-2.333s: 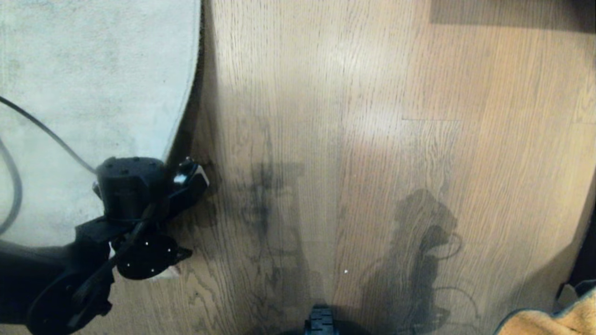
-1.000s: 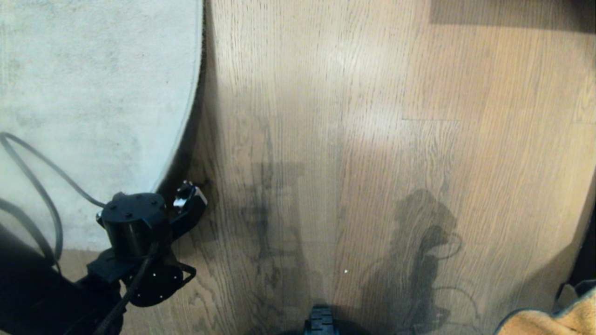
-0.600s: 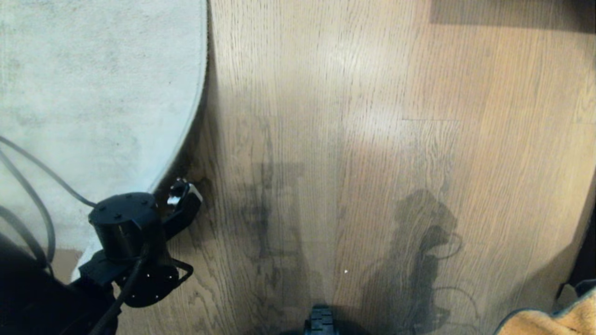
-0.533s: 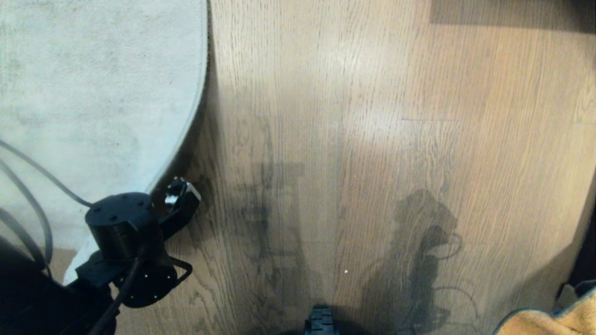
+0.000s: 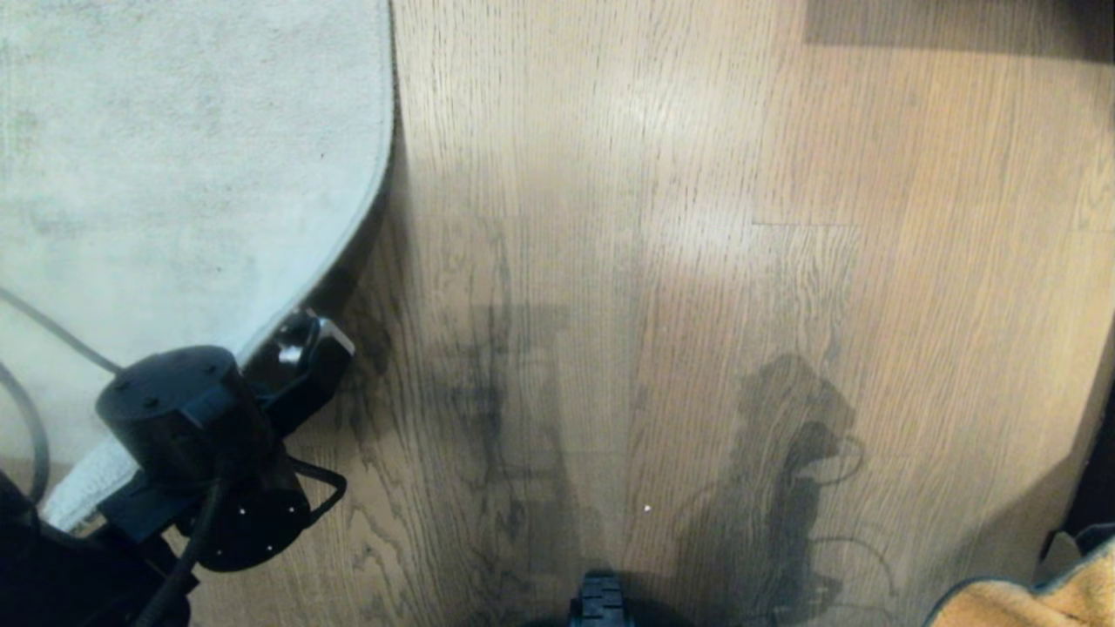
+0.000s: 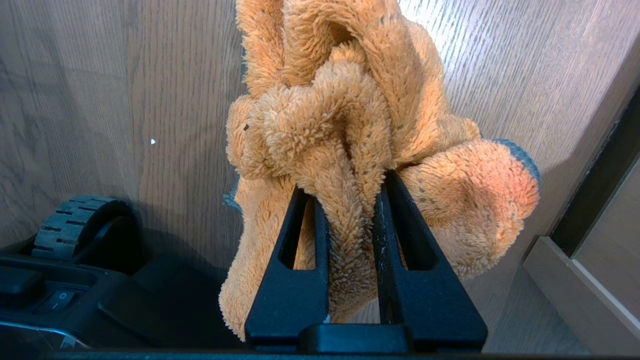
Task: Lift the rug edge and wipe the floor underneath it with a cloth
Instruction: Lift up the carpet
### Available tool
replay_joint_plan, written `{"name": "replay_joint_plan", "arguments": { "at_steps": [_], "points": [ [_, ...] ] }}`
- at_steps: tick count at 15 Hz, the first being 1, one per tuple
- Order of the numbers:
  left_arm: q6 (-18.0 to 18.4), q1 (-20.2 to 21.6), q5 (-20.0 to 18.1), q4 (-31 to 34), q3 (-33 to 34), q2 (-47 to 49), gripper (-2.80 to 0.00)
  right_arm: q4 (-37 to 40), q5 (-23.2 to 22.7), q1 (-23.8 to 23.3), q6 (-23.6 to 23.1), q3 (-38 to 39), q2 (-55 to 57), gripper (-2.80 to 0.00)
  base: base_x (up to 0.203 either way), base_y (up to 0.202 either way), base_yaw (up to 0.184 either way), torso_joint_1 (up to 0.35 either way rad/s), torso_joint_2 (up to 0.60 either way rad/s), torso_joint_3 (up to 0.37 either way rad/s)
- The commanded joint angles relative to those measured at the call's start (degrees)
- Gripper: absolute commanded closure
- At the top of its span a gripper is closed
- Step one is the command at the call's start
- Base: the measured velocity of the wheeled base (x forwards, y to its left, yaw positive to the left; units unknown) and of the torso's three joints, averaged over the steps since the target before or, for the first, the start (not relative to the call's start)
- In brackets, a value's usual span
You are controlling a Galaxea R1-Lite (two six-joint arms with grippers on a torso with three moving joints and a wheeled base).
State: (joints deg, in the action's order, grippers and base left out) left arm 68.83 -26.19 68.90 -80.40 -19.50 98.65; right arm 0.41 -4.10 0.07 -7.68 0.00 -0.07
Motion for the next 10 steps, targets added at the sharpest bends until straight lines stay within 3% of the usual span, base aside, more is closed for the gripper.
{"name": "replay_joint_plan", "arguments": {
  "at_steps": [1,8,10],
  "points": [
    [0.34,-0.01,0.34,-0.55,-0.11,-2.37,0.0,0.02,-0.03,0.01,-0.05,0.0,0.07,0.0,0.0,0.0,0.0,0.0,0.0,0.0],
    [0.53,1.7,0.46,-0.08,1.3,-7.34,0.0,0.02,-0.03,0.01,-0.05,0.0,0.07,0.0,0.0,0.0,0.0,0.0,0.0,0.0],
    [0.92,1.76,0.95,2.81,1.2,-10.01,0.0,0.02,-0.03,0.01,-0.14,0.0,0.07,0.0,0.0,0.0,0.0,0.0,0.0,0.0]
  ]
}}
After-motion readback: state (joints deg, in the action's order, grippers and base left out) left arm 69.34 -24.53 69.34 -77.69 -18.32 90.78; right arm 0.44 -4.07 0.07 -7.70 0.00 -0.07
